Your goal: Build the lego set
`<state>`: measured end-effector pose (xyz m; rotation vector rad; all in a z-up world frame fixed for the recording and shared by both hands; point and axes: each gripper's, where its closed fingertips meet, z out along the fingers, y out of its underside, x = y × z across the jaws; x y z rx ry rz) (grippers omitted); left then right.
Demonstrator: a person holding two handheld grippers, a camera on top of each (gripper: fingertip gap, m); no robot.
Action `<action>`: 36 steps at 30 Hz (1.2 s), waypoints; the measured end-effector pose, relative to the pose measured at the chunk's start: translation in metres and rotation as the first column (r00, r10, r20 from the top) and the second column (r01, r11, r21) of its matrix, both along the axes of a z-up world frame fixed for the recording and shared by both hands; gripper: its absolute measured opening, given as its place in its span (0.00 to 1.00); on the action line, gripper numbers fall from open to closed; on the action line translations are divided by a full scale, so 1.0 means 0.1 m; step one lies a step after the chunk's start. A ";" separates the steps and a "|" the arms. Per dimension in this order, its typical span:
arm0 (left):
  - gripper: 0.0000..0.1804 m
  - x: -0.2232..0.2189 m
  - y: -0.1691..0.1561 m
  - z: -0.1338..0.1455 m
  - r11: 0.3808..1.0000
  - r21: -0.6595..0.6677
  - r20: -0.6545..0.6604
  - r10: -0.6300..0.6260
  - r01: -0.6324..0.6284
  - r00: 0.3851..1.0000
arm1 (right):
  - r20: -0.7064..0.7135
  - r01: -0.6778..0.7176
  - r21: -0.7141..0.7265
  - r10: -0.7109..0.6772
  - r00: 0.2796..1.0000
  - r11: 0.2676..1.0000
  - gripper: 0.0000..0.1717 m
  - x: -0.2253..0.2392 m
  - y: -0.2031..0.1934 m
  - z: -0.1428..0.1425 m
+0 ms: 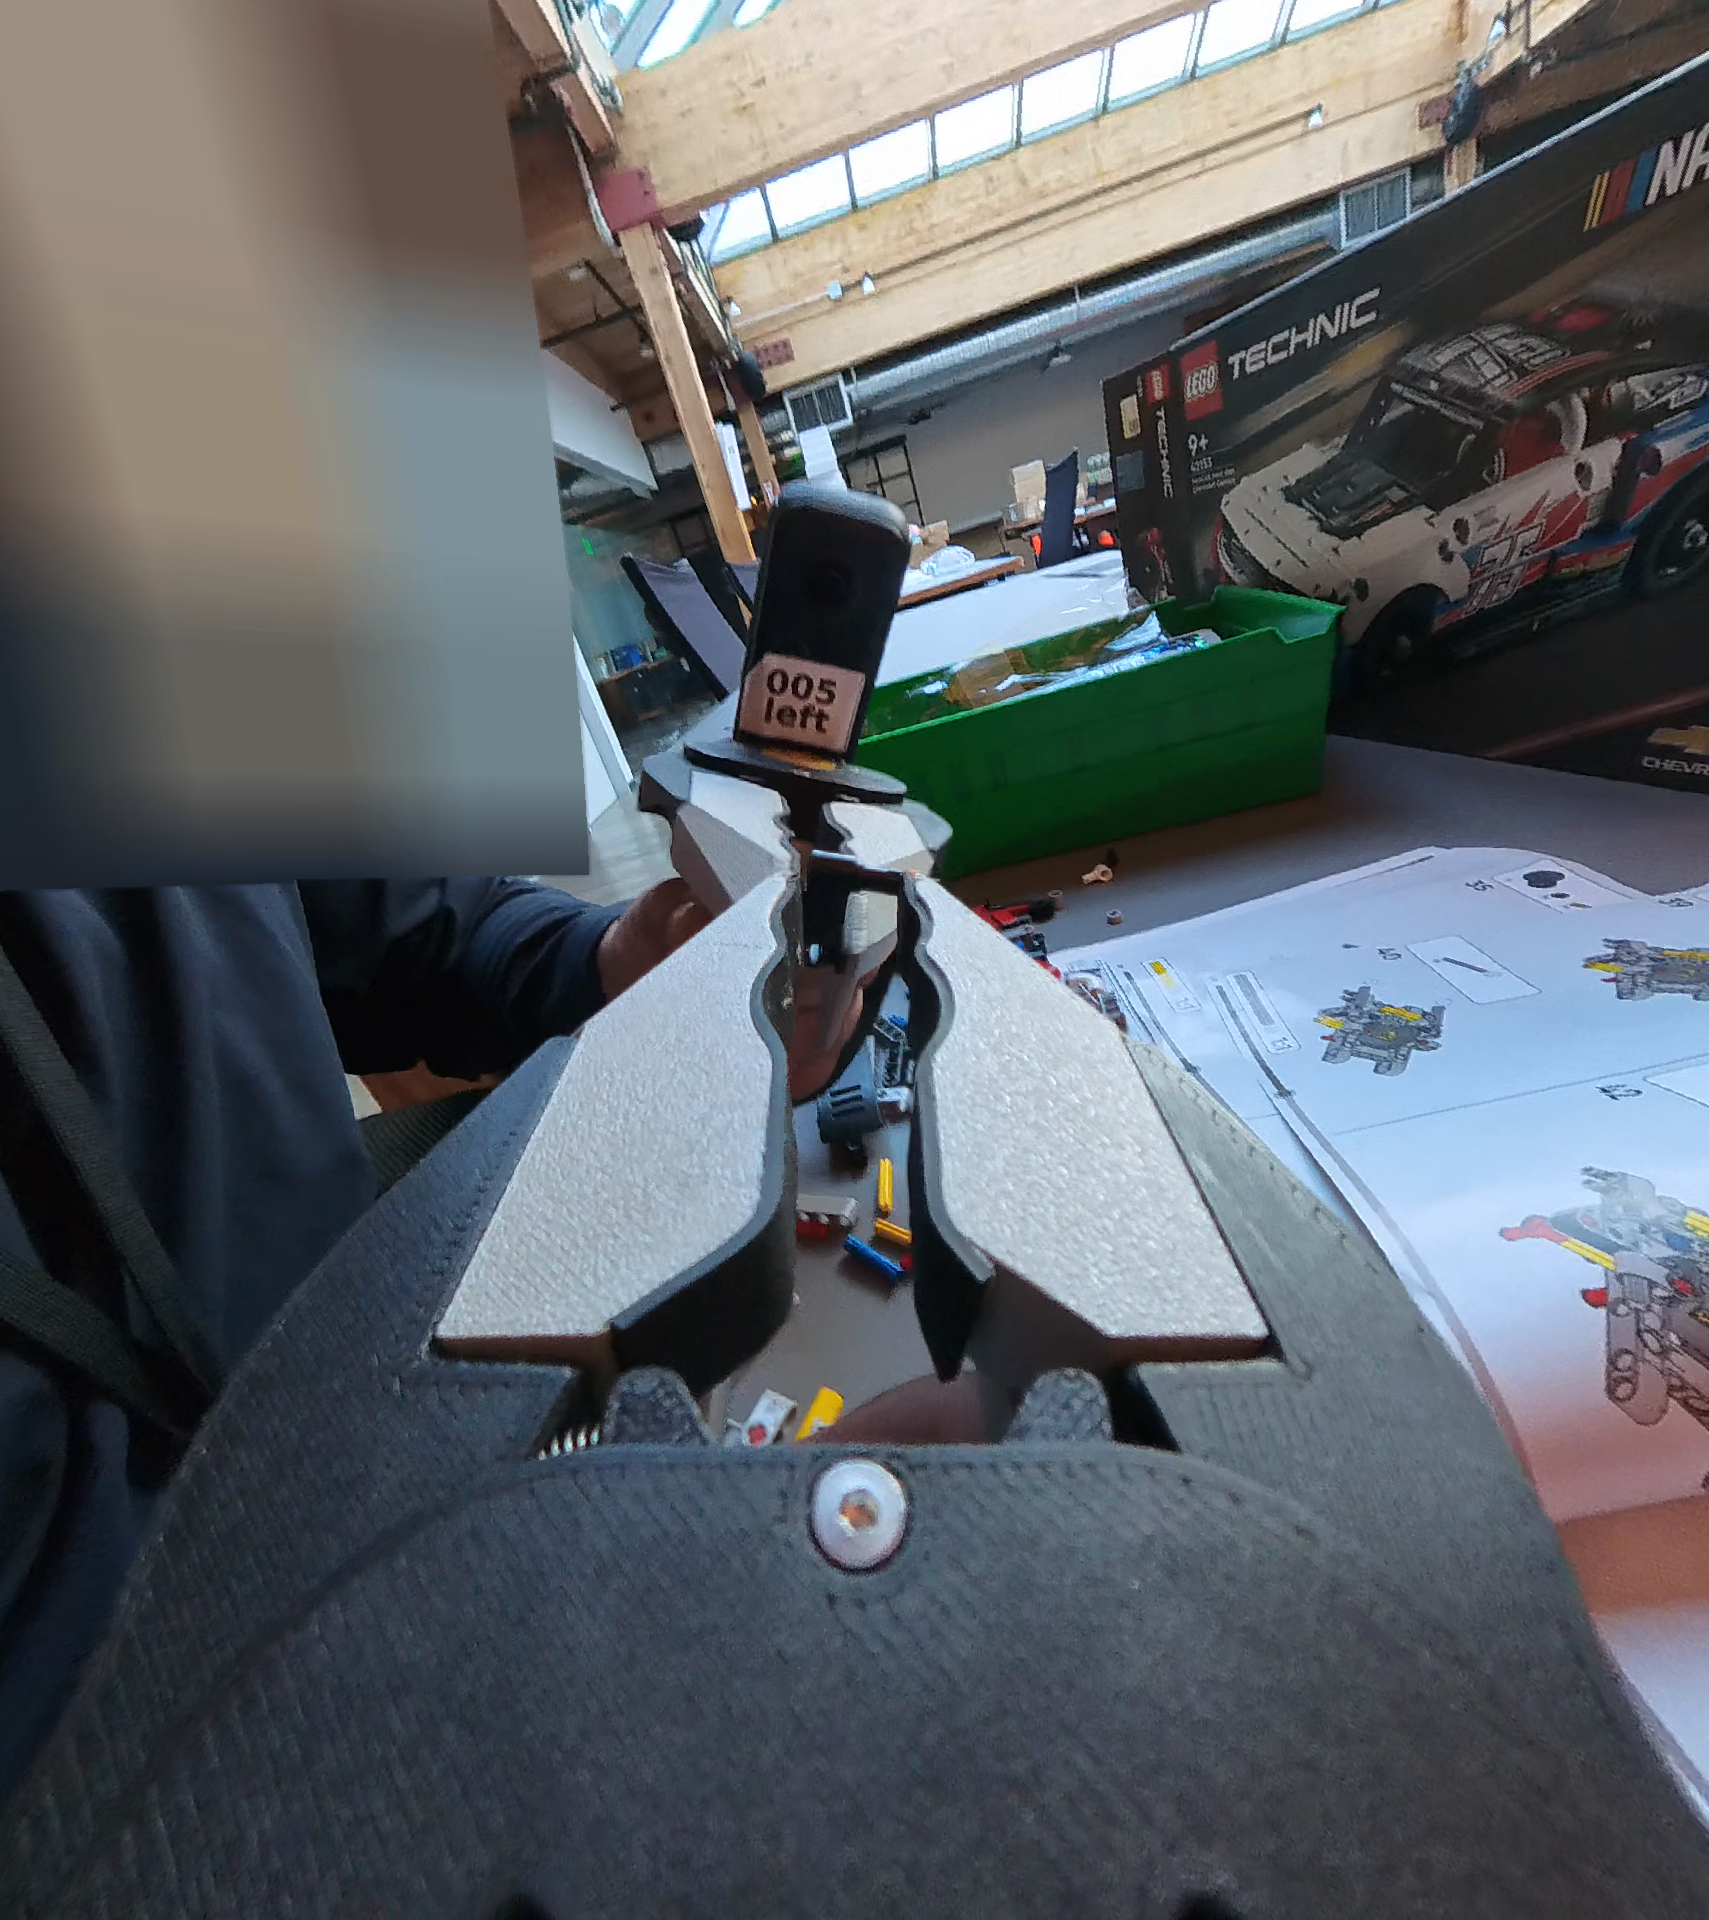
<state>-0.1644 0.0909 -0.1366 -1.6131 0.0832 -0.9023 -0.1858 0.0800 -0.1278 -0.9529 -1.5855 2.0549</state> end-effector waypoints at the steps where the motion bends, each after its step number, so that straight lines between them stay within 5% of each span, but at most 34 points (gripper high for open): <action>1: 0.06 -0.02 0.00 -0.01 1.000 -0.007 -0.005 0.003 -0.003 1.000 | 0.004 0.004 0.009 -0.004 1.000 1.000 0.09 0.00 0.01 -0.01; 32: 0.03 -0.05 0.00 0.01 0.998 0.032 -0.053 0.049 -0.048 0.997 | 0.045 -0.038 -0.119 0.043 0.998 0.992 0.05 -0.02 -0.02 0.02; 36: 0.03 -0.04 0.00 0.00 0.999 0.021 -0.038 0.039 -0.038 0.999 | 0.084 -0.005 -0.143 0.017 0.996 0.990 0.16 -0.08 0.05 -0.03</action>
